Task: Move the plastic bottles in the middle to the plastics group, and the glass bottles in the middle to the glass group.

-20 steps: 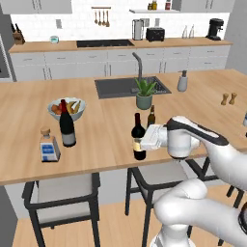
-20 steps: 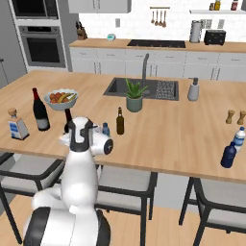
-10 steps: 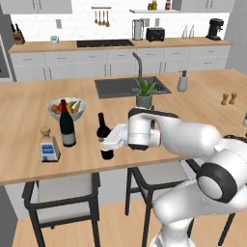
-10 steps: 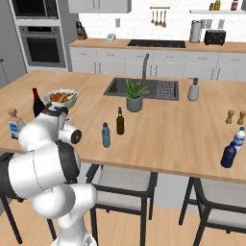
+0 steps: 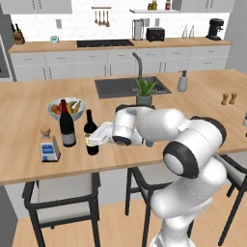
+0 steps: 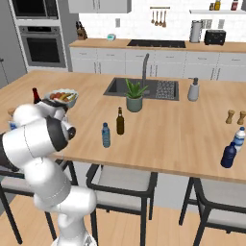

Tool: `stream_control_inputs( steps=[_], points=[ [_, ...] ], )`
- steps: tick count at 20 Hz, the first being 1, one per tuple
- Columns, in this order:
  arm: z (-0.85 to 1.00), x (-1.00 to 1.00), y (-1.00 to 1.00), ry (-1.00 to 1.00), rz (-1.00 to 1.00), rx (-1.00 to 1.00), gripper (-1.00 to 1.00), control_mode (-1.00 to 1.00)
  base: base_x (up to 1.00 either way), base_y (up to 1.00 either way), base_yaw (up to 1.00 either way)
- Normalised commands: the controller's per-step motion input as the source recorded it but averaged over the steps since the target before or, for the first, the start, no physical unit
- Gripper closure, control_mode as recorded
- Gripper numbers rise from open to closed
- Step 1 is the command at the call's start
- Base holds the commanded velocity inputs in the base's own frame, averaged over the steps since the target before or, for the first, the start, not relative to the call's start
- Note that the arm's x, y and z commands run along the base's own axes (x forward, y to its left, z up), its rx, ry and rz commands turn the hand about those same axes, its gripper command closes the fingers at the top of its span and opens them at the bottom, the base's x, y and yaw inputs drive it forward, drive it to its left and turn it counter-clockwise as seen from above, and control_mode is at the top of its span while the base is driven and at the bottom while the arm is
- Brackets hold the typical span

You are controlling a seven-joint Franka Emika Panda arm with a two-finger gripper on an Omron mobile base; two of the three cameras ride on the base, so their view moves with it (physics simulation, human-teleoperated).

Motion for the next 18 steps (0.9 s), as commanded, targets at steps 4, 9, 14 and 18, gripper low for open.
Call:
stream_control_inputs(
  steps=[4,9,14,18],
  points=[
    [-0.01,0.48,0.07,0.03,0.06,0.03,1.0,-1.0,0.0,0.0,0.0],
    [-0.18,0.26,0.11,0.02,0.07,-0.01,1.0,-1.0,0.0,0.0,0.0],
    [-0.29,0.04,0.22,0.01,0.02,-0.05,1.0,-1.0,0.0,0.0,0.0],
    [-0.3,0.09,0.13,0.0,0.01,-0.04,1.0,-1.0,0.0,0.0,0.0]
  ],
)
